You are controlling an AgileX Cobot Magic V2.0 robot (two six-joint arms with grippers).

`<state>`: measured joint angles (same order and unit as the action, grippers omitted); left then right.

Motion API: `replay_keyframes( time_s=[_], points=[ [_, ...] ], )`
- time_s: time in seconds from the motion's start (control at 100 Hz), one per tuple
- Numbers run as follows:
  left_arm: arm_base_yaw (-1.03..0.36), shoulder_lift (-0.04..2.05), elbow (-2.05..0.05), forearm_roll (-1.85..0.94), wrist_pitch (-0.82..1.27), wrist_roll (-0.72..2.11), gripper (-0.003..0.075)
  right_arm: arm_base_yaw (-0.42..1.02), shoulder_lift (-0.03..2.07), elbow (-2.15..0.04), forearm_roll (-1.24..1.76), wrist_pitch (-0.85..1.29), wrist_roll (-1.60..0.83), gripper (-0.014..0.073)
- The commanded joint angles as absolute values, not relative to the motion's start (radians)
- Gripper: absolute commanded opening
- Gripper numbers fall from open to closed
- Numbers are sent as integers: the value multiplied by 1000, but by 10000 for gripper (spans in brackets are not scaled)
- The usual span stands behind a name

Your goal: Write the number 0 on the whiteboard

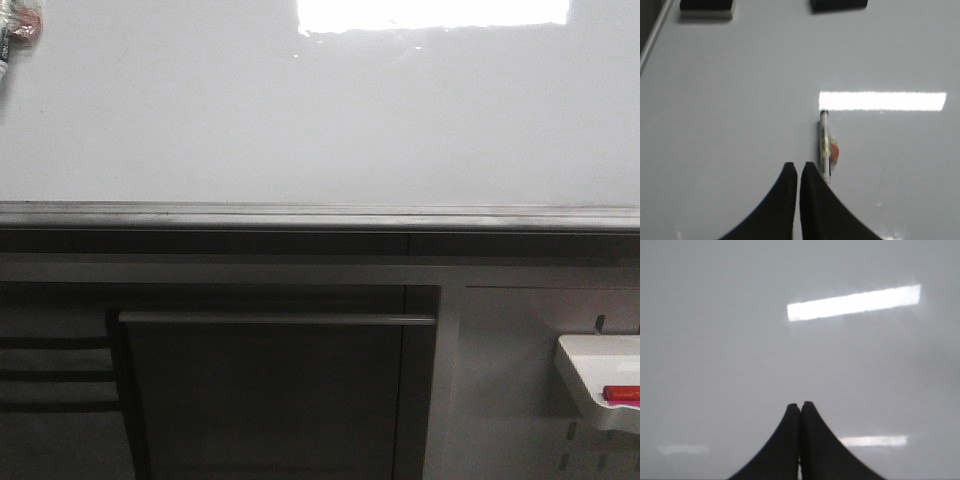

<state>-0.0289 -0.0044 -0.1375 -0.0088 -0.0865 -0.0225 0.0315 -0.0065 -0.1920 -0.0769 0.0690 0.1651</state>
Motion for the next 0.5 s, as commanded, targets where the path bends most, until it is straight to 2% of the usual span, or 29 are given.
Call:
replay_keyframes(
  time_s=[0.0,0.21,0.49],
  points=[
    [-36,33,-263,-16,-96,-32,-20,24,12,-319,-79,80,160,-73],
    [-36,205,-481,0,151,-32,-20,24,198,-551,-149,362,160,-73],
    [-36,376,-538,45,328,-29,-20,24,466,-693,-176,614,160,-73]
  ],
)
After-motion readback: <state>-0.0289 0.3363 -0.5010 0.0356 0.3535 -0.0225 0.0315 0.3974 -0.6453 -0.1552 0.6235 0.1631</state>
